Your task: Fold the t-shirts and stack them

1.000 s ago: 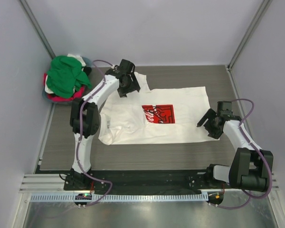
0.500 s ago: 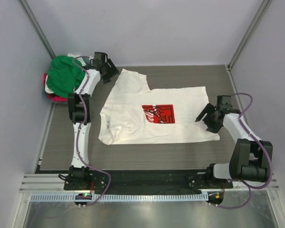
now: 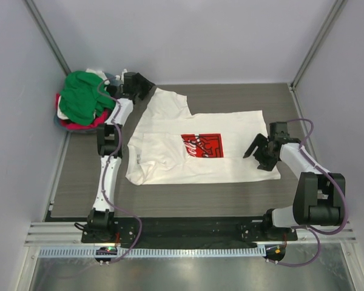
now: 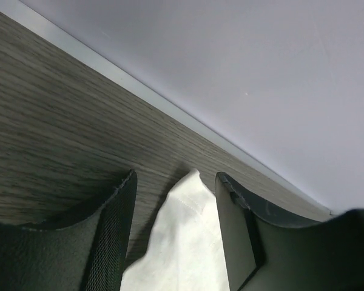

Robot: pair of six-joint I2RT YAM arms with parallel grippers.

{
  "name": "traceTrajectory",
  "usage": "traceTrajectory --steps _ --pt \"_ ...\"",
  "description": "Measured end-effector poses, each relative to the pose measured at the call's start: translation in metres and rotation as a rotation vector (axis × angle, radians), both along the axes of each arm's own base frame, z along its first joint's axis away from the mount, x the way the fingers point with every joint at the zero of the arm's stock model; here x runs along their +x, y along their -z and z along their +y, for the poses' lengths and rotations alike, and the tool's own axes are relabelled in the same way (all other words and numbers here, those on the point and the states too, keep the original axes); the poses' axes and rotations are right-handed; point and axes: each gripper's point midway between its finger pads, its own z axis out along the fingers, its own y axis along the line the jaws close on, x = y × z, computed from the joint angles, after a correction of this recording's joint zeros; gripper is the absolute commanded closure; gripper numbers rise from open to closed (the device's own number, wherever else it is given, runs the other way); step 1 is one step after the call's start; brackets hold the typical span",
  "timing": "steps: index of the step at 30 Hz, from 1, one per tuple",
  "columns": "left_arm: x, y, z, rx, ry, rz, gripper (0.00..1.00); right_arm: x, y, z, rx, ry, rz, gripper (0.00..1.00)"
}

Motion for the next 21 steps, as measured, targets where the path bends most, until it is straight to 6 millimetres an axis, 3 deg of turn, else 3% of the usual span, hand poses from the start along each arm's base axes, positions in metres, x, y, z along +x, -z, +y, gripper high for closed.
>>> traceTrajectory --steps 5,7,9,14,17,21 --pt "0.002 0.002 -0.016 0.001 0.006 -0.024 0.47 0.0 0.002 0.0 0.0 0.0 0.008 0.21" --pt "0.001 0.002 -0.027 -0.001 0.019 -0.033 0.54 0.0 0.001 0.0 0.0 0.0 0.009 0.21" --pt "-0.002 0.004 -0.041 -0.002 0.039 -0.034 0.55 0.001 0.0 0.0 0.0 0.0 0.006 0.21" --pt "-0.005 0.008 -0.056 -0.011 0.055 -0.038 0.66 0.005 -0.004 -0.001 -0.003 0.0 -0.005 0.21" --pt "-0.006 0.01 -0.057 -0.02 0.054 -0.026 0.75 0.007 -0.004 -0.002 -0.007 0.002 -0.001 0.21" --pt "-0.007 0.016 -0.054 -0.028 0.055 -0.015 1.0 0.018 -0.004 -0.004 -0.016 0.007 0.009 0.21"
